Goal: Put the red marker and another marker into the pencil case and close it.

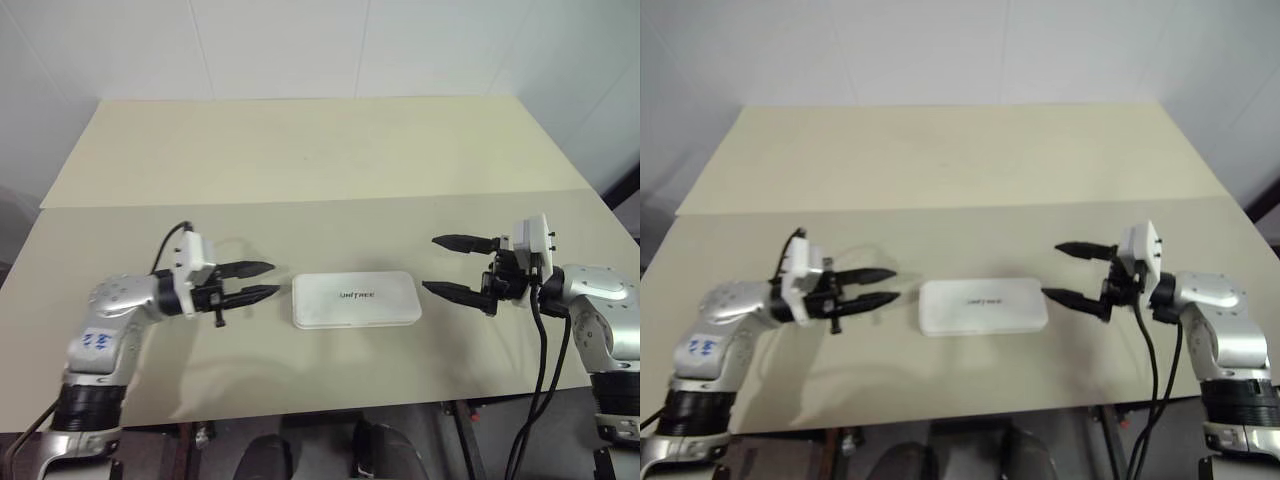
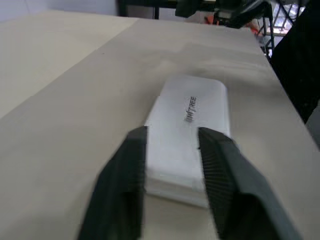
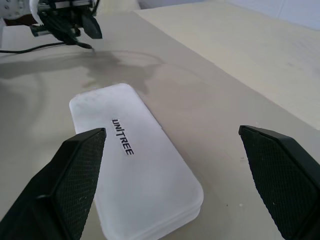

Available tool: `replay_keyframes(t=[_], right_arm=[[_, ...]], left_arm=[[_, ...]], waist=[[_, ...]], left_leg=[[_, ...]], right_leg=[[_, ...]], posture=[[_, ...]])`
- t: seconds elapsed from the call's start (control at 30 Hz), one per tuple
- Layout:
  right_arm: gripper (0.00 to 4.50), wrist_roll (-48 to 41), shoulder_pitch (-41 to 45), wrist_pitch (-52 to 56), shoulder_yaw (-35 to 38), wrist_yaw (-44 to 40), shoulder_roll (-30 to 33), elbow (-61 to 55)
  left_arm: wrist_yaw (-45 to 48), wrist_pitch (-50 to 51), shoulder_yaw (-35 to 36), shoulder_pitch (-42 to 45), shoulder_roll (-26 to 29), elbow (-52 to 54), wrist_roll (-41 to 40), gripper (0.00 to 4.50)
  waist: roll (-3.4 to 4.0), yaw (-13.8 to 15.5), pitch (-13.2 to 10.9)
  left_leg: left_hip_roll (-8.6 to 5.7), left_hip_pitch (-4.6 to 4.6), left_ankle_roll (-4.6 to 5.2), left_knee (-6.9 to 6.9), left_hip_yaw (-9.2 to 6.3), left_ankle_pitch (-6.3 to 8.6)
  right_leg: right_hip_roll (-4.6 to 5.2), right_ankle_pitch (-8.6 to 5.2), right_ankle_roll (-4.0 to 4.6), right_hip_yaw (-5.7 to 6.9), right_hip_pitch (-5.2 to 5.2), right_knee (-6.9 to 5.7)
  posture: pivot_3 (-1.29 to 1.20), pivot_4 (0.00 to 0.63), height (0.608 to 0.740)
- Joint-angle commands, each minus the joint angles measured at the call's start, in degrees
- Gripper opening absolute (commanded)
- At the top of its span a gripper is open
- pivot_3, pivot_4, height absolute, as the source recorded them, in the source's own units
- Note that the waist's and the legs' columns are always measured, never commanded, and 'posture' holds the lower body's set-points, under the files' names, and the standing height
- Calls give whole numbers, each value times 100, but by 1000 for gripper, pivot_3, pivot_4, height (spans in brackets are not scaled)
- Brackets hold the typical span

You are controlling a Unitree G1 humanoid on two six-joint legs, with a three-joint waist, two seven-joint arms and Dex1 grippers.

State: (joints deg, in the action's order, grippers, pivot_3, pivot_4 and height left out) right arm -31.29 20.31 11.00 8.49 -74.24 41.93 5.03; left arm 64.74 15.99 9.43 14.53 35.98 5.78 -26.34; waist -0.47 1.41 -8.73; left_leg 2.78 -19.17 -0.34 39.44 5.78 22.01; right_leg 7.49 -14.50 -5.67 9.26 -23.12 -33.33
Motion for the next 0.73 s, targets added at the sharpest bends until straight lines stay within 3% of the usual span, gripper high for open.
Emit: replay_keyframes(t=[0.03,0.13,0.2,0.43,0.73], right_arm=[[4500,79,176,-212,-22,-220,37,139],[4500,127,306,-317,-38,-342,54,368],[4500,153,343,-390,-47,-461,96,499],[4500,360,260,-753,31,-788,260,864],[4500,369,-7,-763,104,-470,213,751]], left_arm=[[32,-237,305,-165,153,-36,-133,2974],[-66,-324,383,-248,175,-6,-119,4040],[-145,-416,433,-320,158,107,-131,4446],[-270,-450,271,-180,14,227,-214,4446],[-559,-569,111,-98,-180,172,-107,4446]], waist=[[1,5,-1],[1,-2,-1],[1,-20,-1],[2,-9,-1],[3,-31,-2]], left_leg=[[-1,-2,1,0,-3,0],[-5,-1,3,1,-3,2],[-4,0,3,0,-2,2],[-3,2,3,-10,1,2],[-5,5,3,-12,8,1]], right_leg=[[0,0,0,0,0,0],[5,0,0,-2,3,0],[3,0,0,-2,3,0],[1,0,1,0,-1,0],[2,0,0,-2,-1,1]], posture=[[0,150,740],[0,150,740],[0,150,740],[0,150,740],[0,150,740]])
